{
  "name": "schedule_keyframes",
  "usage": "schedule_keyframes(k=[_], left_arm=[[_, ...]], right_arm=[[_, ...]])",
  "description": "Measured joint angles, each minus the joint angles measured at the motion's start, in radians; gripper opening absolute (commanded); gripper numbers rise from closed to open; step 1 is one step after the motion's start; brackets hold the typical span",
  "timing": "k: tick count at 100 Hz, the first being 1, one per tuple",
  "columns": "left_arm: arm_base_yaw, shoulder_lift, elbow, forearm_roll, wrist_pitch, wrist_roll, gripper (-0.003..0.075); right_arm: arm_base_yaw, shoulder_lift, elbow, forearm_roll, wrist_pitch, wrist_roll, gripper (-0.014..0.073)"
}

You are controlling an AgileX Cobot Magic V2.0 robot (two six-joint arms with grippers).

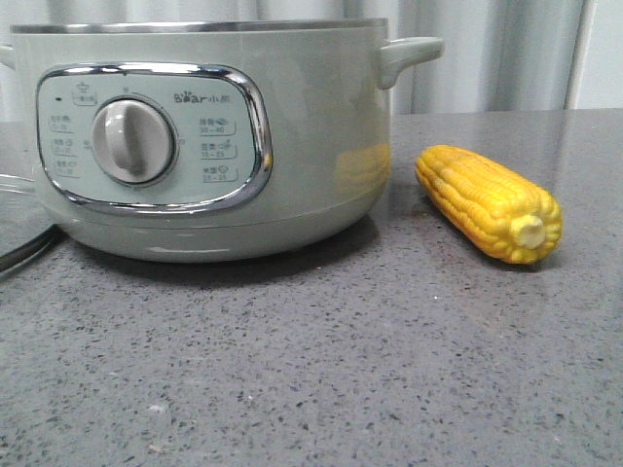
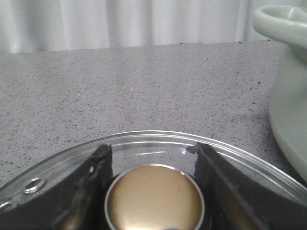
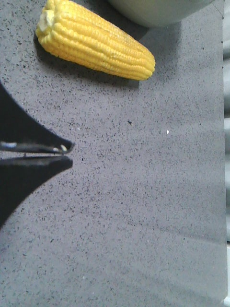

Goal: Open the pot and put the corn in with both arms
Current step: 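Carry the glass lid off the pot and lower it beside the pot, then lower the right gripper over the yellow corn cob and close it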

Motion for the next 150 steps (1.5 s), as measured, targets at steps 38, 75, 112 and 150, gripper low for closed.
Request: schedule_keyframes(k=[38, 75, 112, 150], left_arm=[[0.000, 0.004, -0.002, 0.000, -0.008, 0.002, 0.0410], [0.000, -0.036, -0.004, 0.000, -0.027, 0.002, 0.0453], [0.000, -0.280, -0.041, 0.039, 0.059, 0.002, 0.0452], [0.000, -0.453, -0.196, 0.088, 0.264, 0.002, 0.0452]], right_arm=[[0.000, 0.000, 0.000, 0.002, 0.009, 0.000, -0.0074], [0.000, 0.006, 0.000, 0.020, 0.033, 0.000, -0.0073], [0.019, 0.197, -0.219, 0.058, 0.279, -0.004, 0.0247], [0.204, 0.536, -0.464, 0.109, 0.407, -0.004, 0.0384]])
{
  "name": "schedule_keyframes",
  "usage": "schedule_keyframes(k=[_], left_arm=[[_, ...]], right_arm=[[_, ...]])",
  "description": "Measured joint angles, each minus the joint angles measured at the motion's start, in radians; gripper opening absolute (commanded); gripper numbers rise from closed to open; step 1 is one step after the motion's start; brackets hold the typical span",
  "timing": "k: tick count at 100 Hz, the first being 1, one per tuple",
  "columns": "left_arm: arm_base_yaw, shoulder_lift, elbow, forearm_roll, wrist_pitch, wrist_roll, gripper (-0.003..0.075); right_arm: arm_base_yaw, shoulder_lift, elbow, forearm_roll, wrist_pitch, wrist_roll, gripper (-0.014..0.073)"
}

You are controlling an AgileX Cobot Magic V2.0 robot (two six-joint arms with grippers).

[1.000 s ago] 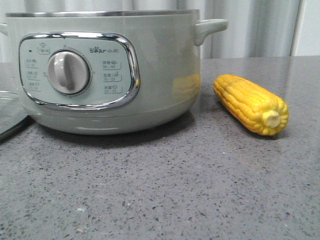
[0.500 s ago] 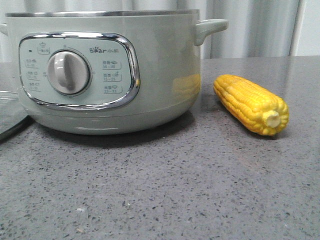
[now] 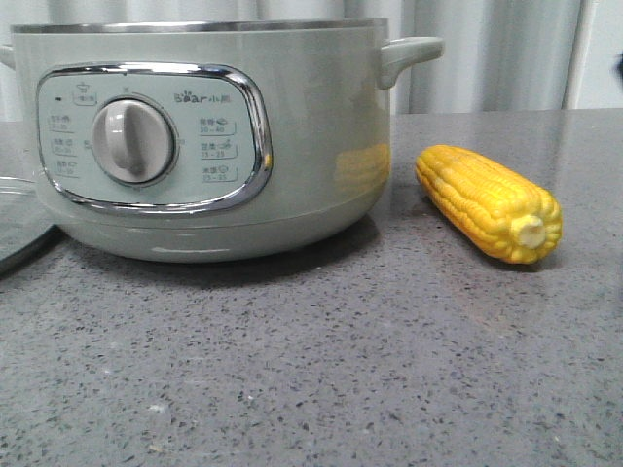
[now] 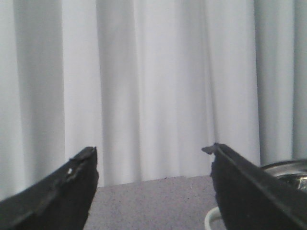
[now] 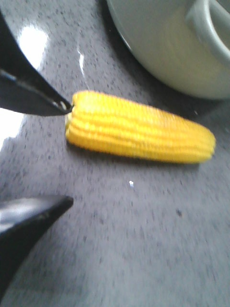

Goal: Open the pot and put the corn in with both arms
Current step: 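Lower the right gripper over the yellow corn cob and close it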

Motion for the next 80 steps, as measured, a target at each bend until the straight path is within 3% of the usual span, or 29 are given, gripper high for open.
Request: schedule_keyframes(k=[9, 38, 65, 71, 80], left_arm=[[0.000, -0.030, -0.010, 0.001, 0.008, 0.000, 0.0451], [0.000, -0.058, -0.015, 0.018, 0.015, 0.000, 0.0437], [0.000, -0.061, -0.015, 0.025, 0.017, 0.000, 0.0437], [0.000, -0.061, -0.016, 0.025, 0.017, 0.000, 0.0437], [0.000, -0.061, -0.016, 0.025, 0.017, 0.000, 0.0437]], right_arm=[[0.041, 0.085, -0.054, 0.022, 0.017, 0.000, 0.0441], [0.076, 0.349, -0.187, 0.048, 0.046, 0.000, 0.0437], [0.076, 0.477, -0.206, 0.048, 0.057, 0.002, 0.0435], [0.076, 0.489, -0.206, 0.048, 0.057, 0.004, 0.0414], [0.076, 0.496, -0.206, 0.048, 0.057, 0.006, 0.0307]])
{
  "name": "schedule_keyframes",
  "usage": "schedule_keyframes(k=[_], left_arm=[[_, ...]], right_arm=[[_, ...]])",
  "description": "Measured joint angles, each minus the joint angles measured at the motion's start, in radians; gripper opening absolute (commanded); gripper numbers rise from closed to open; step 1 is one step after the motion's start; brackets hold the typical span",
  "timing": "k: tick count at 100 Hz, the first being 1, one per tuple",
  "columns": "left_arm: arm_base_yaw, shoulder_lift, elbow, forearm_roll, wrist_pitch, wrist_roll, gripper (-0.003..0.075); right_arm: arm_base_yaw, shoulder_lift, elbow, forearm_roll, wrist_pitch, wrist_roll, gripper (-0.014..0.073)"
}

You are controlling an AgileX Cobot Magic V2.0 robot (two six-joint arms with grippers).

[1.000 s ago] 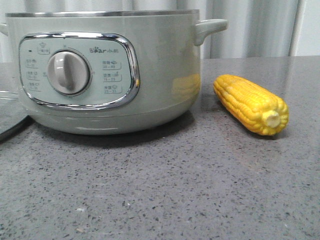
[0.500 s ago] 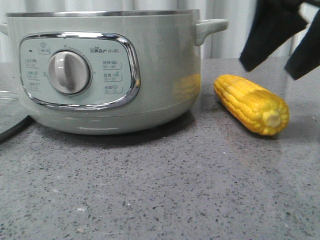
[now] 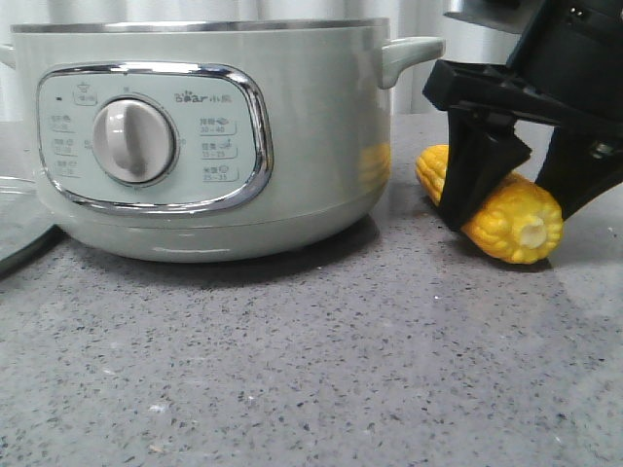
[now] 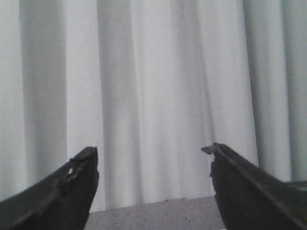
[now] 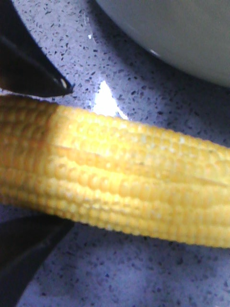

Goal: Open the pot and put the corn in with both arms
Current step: 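Lower the right gripper over the yellow corn cob and close it, then lift the corn cob with the right gripper and move it over the pot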

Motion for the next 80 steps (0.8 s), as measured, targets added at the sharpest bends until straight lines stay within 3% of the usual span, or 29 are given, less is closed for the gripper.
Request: schedule_keyframes(k=[9, 24, 42, 80], left_arm=[[0.000, 0.000, 0.000, 0.000, 0.000, 0.000, 0.0437], [0.000, 0.000, 0.000, 0.000, 0.000, 0.000, 0.0437], [0.000, 0.000, 0.000, 0.000, 0.000, 0.000, 0.0437], [0.000, 0.000, 0.000, 0.000, 0.000, 0.000, 0.0437]], right_arm=[[0.000, 0.000, 0.000, 0.000, 0.000, 0.002, 0.0154], [0.000, 0.000, -0.004, 0.000, 0.013, 0.002, 0.0025], [-0.011, -0.007, -0.007, -0.005, 0.056, 0.004, 0.0021], [-0.189, -0.253, -0.014, -0.132, 0.154, 0.043, 0.0021]])
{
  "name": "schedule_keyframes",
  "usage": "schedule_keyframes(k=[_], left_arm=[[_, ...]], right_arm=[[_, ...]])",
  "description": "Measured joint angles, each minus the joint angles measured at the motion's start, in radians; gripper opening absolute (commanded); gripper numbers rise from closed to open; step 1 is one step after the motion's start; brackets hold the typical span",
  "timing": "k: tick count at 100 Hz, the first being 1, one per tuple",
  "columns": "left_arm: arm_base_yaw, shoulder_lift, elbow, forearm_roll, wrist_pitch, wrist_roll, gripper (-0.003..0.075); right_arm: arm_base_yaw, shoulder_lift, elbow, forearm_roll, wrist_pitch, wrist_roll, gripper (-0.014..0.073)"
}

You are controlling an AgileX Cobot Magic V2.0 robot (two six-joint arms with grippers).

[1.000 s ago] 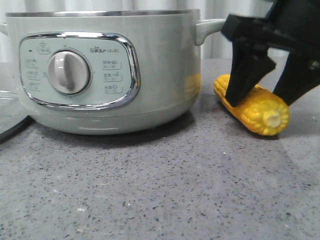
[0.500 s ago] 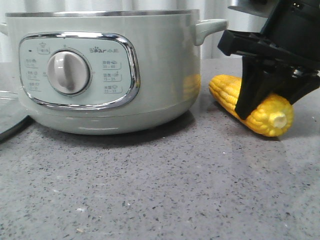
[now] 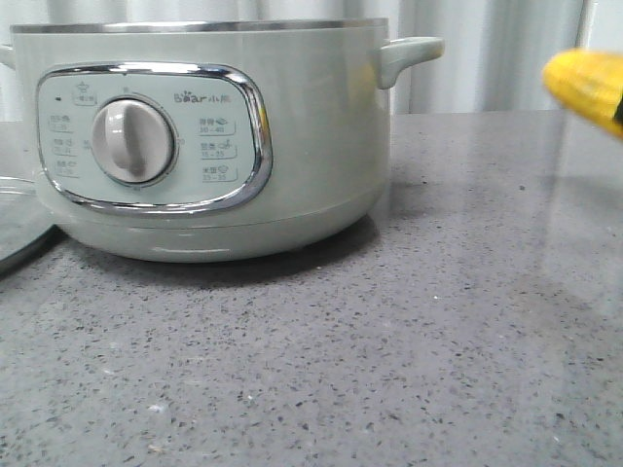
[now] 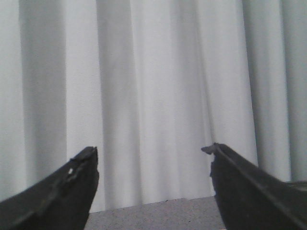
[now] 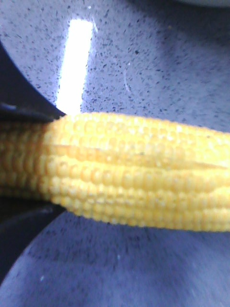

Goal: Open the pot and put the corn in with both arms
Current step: 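Lift the corn cob with the right gripper and move it over the pot, then lower the corn into the pot and open the right gripper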

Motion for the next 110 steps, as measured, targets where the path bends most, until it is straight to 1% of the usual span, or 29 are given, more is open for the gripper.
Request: schedule_keyframes(k=[15, 27, 47, 60, 69, 74, 78, 81, 91, 96, 100, 110], left_arm=[[0.000, 0.000, 0.000, 0.000, 0.000, 0.000, 0.0437], [0.000, 0.000, 0.000, 0.003, 0.000, 0.000, 0.0437], [0.000, 0.000, 0.000, 0.004, 0.000, 0.000, 0.0437], [0.000, 0.000, 0.000, 0.013, 0.000, 0.000, 0.0437], [0.000, 0.000, 0.000, 0.013, 0.000, 0.000, 0.0437], [0.000, 0.000, 0.000, 0.013, 0.000, 0.000, 0.0437], [0.000, 0.000, 0.000, 0.013, 0.000, 0.000, 0.0437], [0.000, 0.000, 0.000, 0.013, -0.003, 0.000, 0.0437], [0.000, 0.000, 0.000, 0.013, -0.018, 0.000, 0.0437], [0.000, 0.000, 0.000, 0.013, -0.023, 0.000, 0.0437], [0.000, 0.000, 0.000, 0.013, -0.025, 0.000, 0.0437], [0.000, 0.000, 0.000, 0.013, -0.027, 0.000, 0.0437]], right_arm=[[0.018, -0.076, -0.069, 0.017, 0.018, -0.002, 0.0031], [0.079, -0.087, -0.161, 0.042, 0.018, -0.004, 0.0031], [0.280, -0.037, -0.308, 0.058, -0.029, -0.010, 0.0031], [0.403, 0.076, -0.390, 0.060, -0.088, -0.022, 0.0031], [0.453, 0.178, -0.441, 0.060, -0.115, -0.035, 0.0034], [0.470, 0.235, -0.476, 0.060, -0.117, -0.039, 0.0057], [0.476, 0.280, -0.496, 0.060, -0.112, -0.038, 0.0097], [0.480, 0.308, -0.515, 0.060, -0.107, -0.038, 0.0132], [0.481, 0.383, -0.557, 0.060, -0.088, -0.038, 0.0294], [0.481, 0.410, -0.568, 0.060, -0.086, -0.038, 0.0346], [0.481, 0.419, -0.576, 0.058, -0.086, -0.038, 0.0365], [0.481, 0.428, -0.580, 0.058, -0.086, -0.038, 0.0364]])
